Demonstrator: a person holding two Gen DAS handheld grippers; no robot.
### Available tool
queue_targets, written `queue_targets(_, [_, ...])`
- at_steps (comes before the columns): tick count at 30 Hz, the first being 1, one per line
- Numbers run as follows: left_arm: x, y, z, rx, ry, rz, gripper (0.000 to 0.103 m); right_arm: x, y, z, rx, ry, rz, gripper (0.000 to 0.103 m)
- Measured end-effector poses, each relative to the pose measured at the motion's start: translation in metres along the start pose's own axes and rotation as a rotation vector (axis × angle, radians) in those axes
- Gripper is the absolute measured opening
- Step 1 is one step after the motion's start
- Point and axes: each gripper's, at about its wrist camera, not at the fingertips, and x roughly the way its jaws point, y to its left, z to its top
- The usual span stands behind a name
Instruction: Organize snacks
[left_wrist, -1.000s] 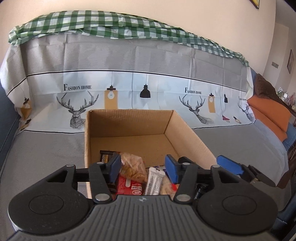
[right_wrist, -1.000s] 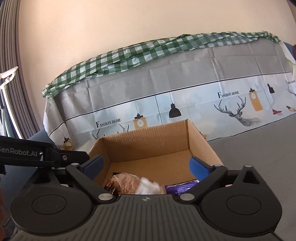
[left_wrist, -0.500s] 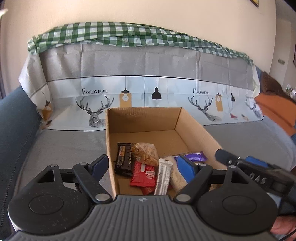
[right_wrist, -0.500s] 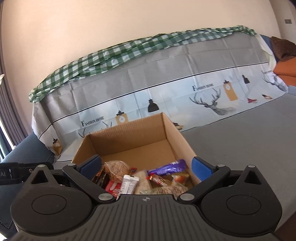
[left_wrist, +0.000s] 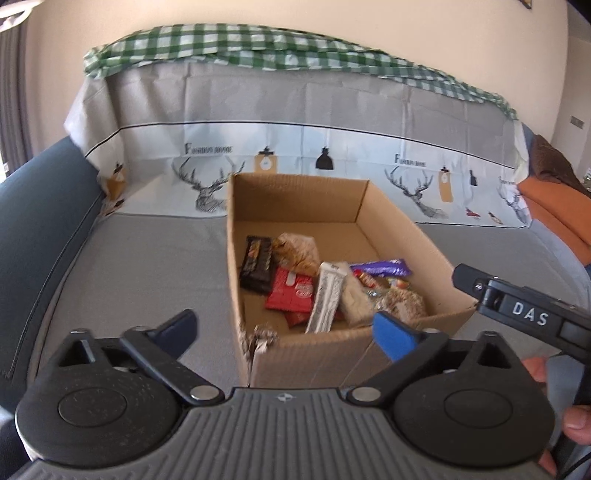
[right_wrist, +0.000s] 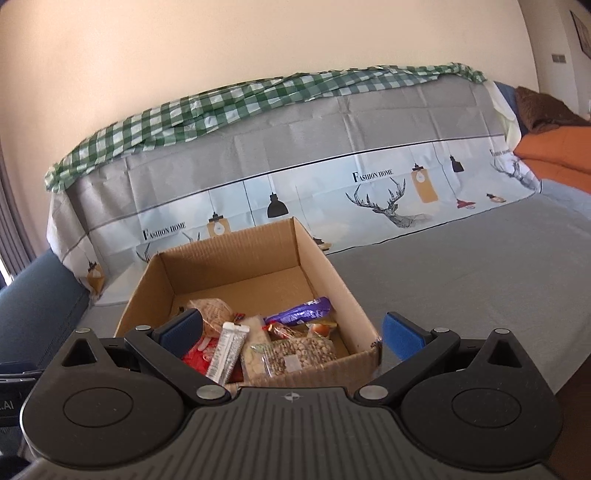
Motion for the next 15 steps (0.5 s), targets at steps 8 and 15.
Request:
queue_targets(8, [0.006, -0.003, -0.024, -0.046, 0.071, 0.010, 0.102, -0.011, 0.001, -0.007, -0.090, 0.027, 0.001, 0.102])
queue_targets(15, [0.008, -0.003, -0.018, -0.049, 0.074, 0.043, 0.103, -0.005, -0.008, -0.005, -0.066, 0.031, -0.017, 0.102])
